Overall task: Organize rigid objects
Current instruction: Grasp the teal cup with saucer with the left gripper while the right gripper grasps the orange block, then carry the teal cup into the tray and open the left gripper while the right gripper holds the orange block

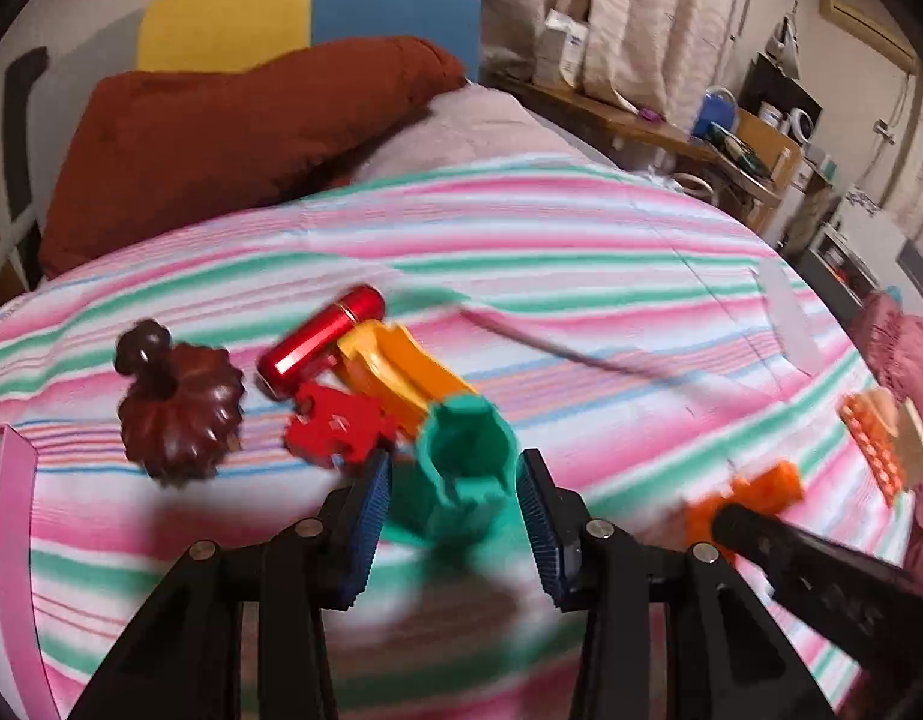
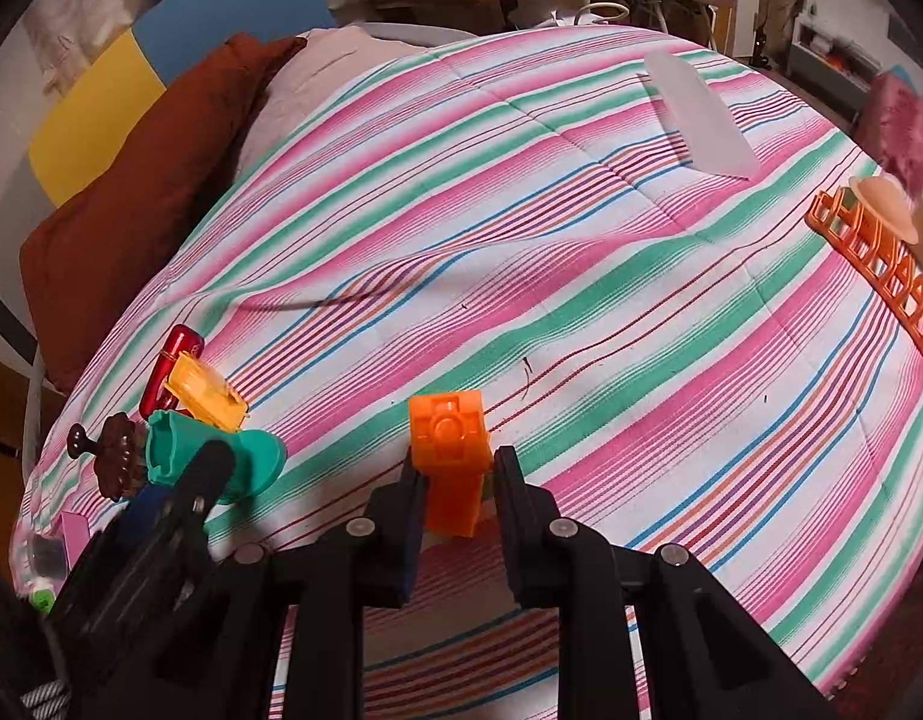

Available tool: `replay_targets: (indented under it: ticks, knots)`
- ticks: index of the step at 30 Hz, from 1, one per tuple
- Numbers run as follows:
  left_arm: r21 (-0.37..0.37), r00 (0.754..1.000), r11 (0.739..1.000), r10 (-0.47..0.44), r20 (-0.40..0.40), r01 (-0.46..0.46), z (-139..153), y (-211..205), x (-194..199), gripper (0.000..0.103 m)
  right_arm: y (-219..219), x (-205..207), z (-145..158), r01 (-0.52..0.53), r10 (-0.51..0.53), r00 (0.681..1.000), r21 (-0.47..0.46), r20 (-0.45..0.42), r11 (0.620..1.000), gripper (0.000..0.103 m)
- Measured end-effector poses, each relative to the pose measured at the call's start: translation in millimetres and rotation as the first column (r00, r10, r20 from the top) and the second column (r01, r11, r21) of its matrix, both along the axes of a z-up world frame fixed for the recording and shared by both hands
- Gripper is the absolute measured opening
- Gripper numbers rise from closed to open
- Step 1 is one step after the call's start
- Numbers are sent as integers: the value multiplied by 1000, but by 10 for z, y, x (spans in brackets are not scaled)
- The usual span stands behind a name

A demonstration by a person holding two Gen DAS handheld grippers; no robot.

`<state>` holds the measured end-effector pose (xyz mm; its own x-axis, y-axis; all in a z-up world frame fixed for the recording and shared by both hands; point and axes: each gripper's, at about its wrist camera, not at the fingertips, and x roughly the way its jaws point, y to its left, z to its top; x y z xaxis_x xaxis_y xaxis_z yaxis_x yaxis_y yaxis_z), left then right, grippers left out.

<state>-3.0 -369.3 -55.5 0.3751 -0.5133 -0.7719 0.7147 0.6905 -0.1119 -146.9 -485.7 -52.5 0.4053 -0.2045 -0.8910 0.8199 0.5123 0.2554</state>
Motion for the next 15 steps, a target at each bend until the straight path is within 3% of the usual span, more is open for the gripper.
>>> replay_targets:
  ticks: [3,9,15]
  knots:
    - [-27,999,1000,0,33,1,-39,33,-9,32,17,10,8,-7,7,1000,-10,-6,1000,22]
    - [-20,996,998,-52,68,54,-64,169,-70,31,19,42,8,-35,34,999,19,37,999,22]
    - [-79,998,996,-45,45,49,-59,543,-112,31,89,102,15,-76,74,995,32,70,997,22]
